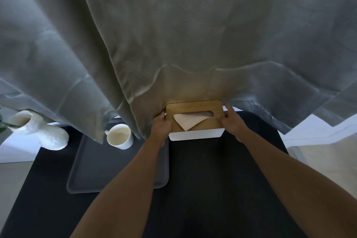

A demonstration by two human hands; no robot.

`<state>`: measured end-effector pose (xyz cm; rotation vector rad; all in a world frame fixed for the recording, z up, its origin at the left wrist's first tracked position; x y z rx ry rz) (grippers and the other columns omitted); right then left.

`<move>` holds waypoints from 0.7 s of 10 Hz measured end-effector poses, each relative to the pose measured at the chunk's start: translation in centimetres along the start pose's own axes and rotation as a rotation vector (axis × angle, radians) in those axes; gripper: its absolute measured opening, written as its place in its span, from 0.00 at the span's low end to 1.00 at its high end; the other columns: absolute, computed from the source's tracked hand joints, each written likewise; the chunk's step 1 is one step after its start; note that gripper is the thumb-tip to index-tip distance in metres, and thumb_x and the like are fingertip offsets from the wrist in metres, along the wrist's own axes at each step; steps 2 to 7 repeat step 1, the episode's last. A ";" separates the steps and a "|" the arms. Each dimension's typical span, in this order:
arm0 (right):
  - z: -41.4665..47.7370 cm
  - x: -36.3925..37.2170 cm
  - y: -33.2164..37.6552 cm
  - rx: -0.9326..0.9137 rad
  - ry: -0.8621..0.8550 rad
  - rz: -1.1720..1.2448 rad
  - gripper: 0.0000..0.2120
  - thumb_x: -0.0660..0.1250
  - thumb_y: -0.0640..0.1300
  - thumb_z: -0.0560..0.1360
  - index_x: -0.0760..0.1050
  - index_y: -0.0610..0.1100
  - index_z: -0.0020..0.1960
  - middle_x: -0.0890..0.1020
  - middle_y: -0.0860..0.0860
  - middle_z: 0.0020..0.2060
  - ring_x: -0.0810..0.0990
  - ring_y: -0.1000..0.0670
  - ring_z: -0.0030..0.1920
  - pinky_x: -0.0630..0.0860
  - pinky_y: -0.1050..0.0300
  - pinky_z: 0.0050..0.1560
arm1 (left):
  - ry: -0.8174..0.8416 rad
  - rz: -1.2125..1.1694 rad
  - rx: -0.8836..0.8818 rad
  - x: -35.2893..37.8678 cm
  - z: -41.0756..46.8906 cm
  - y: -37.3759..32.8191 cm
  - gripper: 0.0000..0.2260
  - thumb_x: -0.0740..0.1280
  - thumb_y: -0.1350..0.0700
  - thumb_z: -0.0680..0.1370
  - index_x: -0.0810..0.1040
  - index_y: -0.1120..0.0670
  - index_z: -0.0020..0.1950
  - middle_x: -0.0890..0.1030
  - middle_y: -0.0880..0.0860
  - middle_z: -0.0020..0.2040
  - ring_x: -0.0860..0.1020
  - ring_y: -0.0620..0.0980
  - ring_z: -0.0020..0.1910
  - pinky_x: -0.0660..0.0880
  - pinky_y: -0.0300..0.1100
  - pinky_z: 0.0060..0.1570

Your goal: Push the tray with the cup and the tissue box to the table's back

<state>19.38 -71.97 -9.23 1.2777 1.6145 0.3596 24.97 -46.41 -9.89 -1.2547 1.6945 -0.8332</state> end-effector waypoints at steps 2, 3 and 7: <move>-1.0 -0.4 0.4 -0.033 -0.072 0.066 0.30 0.61 0.46 0.79 0.52 0.47 0.78 0.70 0.43 0.71 0.72 0.46 0.58 0.68 0.53 0.52 | -0.086 -0.023 -0.044 -1.5 -1.9 1.2 0.10 0.60 0.57 0.77 0.81 0.50 0.49 0.80 0.50 0.46 0.76 0.47 0.44 0.73 0.43 0.42; -1.0 -0.4 0.4 -0.033 -0.072 0.066 0.30 0.61 0.46 0.79 0.52 0.47 0.78 0.70 0.43 0.71 0.72 0.46 0.58 0.68 0.53 0.52 | -0.086 -0.023 -0.044 -1.5 -1.9 1.2 0.10 0.60 0.57 0.77 0.81 0.50 0.49 0.80 0.50 0.46 0.76 0.47 0.44 0.73 0.43 0.42; -1.0 -0.4 0.4 -0.033 -0.072 0.066 0.30 0.61 0.46 0.79 0.52 0.47 0.78 0.70 0.43 0.71 0.72 0.46 0.58 0.68 0.53 0.52 | -0.086 -0.023 -0.044 -1.5 -1.9 1.2 0.10 0.60 0.57 0.77 0.81 0.50 0.49 0.80 0.50 0.46 0.76 0.47 0.44 0.73 0.43 0.42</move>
Point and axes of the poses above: each hand's wrist, its own z-axis towards the middle knuckle, its own x-axis out of the palm, y = z × x, the point moved 4 cm from there along z, towards the middle knuckle
